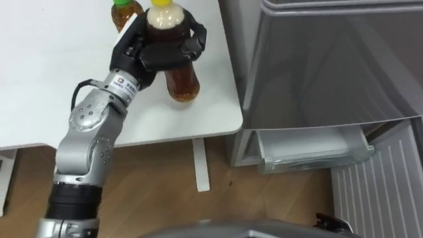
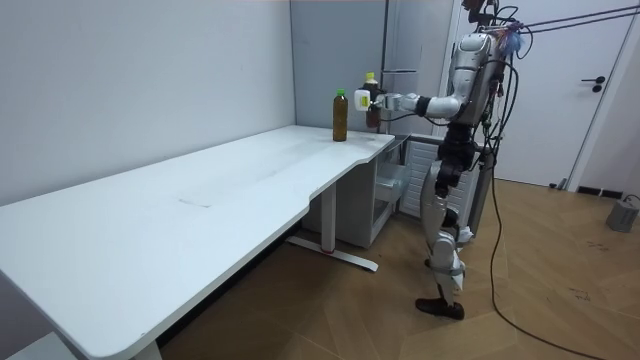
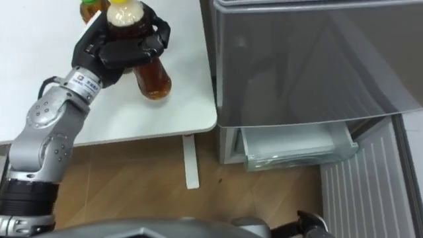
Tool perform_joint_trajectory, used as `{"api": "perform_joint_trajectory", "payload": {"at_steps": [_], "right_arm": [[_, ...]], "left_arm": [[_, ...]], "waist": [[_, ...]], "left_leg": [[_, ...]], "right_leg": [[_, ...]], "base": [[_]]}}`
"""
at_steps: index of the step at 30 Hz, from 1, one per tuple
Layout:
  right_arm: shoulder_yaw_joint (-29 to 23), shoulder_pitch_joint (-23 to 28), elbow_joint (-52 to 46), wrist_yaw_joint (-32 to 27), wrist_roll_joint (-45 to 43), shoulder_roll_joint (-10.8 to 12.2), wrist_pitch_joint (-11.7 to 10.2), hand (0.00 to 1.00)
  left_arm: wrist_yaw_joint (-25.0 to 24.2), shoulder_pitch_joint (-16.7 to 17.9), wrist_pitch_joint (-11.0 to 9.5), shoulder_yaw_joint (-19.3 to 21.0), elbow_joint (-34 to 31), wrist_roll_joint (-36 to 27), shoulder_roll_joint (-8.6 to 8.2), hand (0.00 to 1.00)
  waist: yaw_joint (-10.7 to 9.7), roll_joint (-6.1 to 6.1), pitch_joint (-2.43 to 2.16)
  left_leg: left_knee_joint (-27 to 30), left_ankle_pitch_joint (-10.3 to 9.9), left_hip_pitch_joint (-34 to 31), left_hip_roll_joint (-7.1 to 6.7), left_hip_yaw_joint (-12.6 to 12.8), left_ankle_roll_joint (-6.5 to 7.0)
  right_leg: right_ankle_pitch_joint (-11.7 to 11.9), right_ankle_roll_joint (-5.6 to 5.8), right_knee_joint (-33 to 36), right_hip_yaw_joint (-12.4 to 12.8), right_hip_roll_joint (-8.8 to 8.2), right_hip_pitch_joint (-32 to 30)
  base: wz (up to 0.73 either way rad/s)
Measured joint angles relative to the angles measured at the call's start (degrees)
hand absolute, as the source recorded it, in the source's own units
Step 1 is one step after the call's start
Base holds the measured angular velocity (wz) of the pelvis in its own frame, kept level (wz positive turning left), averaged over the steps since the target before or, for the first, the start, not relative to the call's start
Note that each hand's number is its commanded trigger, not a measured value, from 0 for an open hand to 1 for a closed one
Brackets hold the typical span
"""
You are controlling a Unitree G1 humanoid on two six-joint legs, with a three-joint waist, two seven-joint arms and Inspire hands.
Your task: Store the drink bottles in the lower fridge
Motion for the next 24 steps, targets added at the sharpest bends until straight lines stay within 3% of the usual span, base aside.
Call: {"api": "perform_joint_trajectory", "payload": {"at_steps": [5,10,15,24], "right_arm": [[3.2,-0.3,-1.6,-1.1,-0.8,-0.4,-0.1,0.0],[5.2,-1.5,-2.7,-1.1,-0.6,0.3,-3.5,0.0],[7.5,-2.2,-6.9,2.1,-0.6,0.7,-4.2,0.0],[8.1,-2.6,-12.0,8.9,-0.3,1.4,-4.3,0.0]], "left_arm": [[-0.4,4.2,-1.0,-0.7,-1.4,0.0,-0.49,1.0],[-0.6,8.5,-1.3,-2.2,-1.4,0.0,-0.43,1.0],[-0.6,10.1,-1.3,-3.6,-1.3,0.0,0.3,1.0],[-4.9,11.2,-2.0,-3.9,-0.4,-0.1,0.64,1.0]], "waist": [[1.3,0.03,-0.06],[1.8,-0.14,-0.21],[3.0,-0.18,-0.25],[3.0,-1.1,-0.13]], "left_leg": [[0.4,0.1,-0.5,0.02,-0.9,-0.08],[1.4,0.1,-1.1,0.0,-1.9,-0.07],[1.8,0.2,-1.5,-0.03,-2.0,-0.01],[2.3,0.3,-2.3,-0.17,-2.7,0.07]], "right_leg": [[0.0,-0.04,0.0,-0.7,-0.01,0.0],[0.1,-0.12,0.1,-2.1,-0.17,0.3],[0.1,-0.18,0.3,-2.3,-0.25,0.3],[0.0,-0.1,-0.1,-3.6,-0.48,0.3]], "base": [[0.09],[0.12],[0.01],[0.07]]}}
